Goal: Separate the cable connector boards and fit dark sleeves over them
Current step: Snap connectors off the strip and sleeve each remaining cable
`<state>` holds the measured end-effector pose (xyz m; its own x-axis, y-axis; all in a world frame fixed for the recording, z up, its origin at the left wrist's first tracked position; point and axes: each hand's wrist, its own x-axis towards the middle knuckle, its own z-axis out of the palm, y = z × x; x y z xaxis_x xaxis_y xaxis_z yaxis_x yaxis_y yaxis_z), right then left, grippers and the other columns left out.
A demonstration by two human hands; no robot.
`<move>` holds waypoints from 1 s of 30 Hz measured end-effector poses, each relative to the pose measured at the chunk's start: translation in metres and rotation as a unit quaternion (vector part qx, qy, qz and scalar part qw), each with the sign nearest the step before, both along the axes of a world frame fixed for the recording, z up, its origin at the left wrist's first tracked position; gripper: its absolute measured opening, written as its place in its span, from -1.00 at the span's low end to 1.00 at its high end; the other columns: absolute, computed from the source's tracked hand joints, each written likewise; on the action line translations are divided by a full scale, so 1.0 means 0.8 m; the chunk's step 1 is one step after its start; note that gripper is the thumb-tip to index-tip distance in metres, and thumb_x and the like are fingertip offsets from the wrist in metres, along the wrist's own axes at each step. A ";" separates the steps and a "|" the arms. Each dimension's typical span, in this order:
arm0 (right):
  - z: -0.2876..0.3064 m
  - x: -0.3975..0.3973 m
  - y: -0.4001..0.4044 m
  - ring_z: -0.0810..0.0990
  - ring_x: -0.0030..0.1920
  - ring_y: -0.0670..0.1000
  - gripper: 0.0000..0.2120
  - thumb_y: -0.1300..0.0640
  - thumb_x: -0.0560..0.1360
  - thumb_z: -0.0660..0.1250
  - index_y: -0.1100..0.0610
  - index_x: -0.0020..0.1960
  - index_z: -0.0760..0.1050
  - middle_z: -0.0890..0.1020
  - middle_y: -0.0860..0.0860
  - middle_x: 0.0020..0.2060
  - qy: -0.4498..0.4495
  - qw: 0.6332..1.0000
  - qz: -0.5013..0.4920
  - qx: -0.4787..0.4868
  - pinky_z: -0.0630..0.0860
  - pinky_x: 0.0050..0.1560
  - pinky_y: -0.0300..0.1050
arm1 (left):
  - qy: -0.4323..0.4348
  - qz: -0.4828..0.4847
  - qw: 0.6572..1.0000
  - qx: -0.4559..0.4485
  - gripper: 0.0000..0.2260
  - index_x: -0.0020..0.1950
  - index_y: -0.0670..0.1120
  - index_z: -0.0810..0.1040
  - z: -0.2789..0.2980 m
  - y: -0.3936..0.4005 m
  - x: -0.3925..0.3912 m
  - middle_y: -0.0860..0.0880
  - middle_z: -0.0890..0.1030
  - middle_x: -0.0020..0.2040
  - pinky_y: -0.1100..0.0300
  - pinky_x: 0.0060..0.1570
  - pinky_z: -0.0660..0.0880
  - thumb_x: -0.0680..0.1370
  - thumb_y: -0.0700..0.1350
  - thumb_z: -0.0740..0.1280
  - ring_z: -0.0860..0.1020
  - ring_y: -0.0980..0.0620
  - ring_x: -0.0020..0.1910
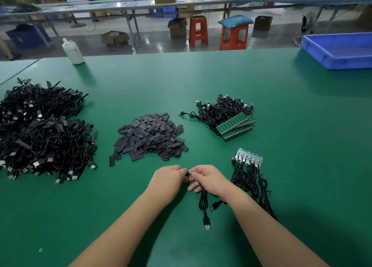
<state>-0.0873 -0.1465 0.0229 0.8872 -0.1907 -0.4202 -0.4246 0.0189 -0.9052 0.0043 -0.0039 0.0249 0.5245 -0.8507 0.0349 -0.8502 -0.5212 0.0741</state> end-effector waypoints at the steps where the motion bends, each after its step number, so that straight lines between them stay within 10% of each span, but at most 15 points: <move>1: -0.001 0.001 0.000 0.68 -0.25 -0.02 -0.84 0.28 0.65 0.16 0.18 0.10 0.51 0.68 0.09 -0.08 0.000 1.000 0.001 -0.003 0.60 -0.23 -0.20 | 0.004 -0.006 1.000 0.013 -0.82 0.14 0.04 0.53 -0.001 0.000 0.001 0.04 0.57 -0.01 0.13 -0.12 0.44 0.61 0.03 0.21 0.56 -0.02 0.02; 20: 0.004 -0.001 0.001 0.67 -0.25 -0.01 -0.74 0.25 0.69 0.06 0.13 0.05 0.53 0.65 -0.04 -0.23 -0.008 1.000 0.013 -0.013 0.62 -0.17 -0.18 | -0.051 -0.076 0.994 0.052 -0.63 0.35 -0.15 0.36 0.000 -0.016 -0.009 -0.10 0.49 0.17 0.08 0.02 0.40 0.54 -0.20 0.21 0.52 -0.12 0.03; 25: 0.006 0.003 0.004 0.62 -0.37 -0.08 -0.78 0.29 0.67 0.08 0.17 0.01 0.49 0.59 0.04 -0.20 -0.010 1.000 -0.018 0.017 0.58 -0.26 -0.17 | 0.130 0.025 0.978 -0.160 -0.47 0.55 -0.03 0.21 -0.009 -0.011 -0.015 -0.04 0.26 0.51 0.11 0.27 0.39 0.59 -0.09 0.25 0.44 -0.04 0.29; 30: 0.011 0.004 -0.007 0.71 0.02 0.07 -0.81 0.24 0.66 0.15 0.26 0.19 0.48 0.71 0.12 0.03 -0.091 0.937 -0.220 0.254 0.62 0.06 0.03 | 0.335 0.199 0.875 -0.288 -0.55 0.42 0.01 0.41 -0.003 -0.019 -0.034 0.19 0.59 0.08 0.53 -0.05 0.40 0.55 0.03 0.37 0.55 0.40 -0.07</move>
<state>-0.0838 -0.1517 0.0313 0.8355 -0.3706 -0.4058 -0.1147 0.6046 -0.7882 -0.0231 -0.0189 0.0228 0.8422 -0.5384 -0.0307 -0.2753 -0.4781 0.8341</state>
